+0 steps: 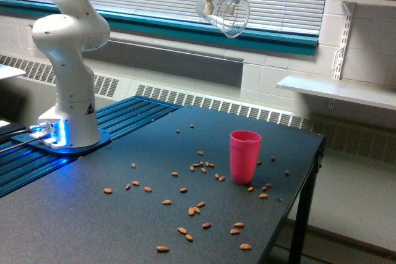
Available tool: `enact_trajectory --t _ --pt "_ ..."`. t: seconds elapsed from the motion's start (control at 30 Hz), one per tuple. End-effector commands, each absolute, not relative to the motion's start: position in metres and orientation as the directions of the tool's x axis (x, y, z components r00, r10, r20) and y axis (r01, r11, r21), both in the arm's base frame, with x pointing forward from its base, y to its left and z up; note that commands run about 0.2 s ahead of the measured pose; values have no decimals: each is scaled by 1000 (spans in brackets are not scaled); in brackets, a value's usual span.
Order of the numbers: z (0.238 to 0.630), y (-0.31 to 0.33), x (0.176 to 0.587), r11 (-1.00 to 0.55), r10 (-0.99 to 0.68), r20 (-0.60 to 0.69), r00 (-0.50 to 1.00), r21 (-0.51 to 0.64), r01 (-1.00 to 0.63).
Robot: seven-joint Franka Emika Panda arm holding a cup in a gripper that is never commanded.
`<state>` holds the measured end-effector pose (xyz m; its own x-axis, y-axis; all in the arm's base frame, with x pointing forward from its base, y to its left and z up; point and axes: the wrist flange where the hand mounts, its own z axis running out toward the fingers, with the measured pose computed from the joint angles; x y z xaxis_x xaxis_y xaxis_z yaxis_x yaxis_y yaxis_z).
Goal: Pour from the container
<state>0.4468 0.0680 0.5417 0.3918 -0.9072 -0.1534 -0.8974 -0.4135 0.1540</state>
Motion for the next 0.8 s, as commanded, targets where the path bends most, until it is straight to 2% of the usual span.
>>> enact_trajectory --t 0.03,0.23,0.4,0.8 --pt "538 58 451 -426 -901 -169 400 166 -890" --pt "532 43 466 -438 -894 -185 407 177 -881" --pt "509 31 476 -449 -886 -209 413 174 -876" --pt "484 19 489 -462 -875 -254 413 183 -868"
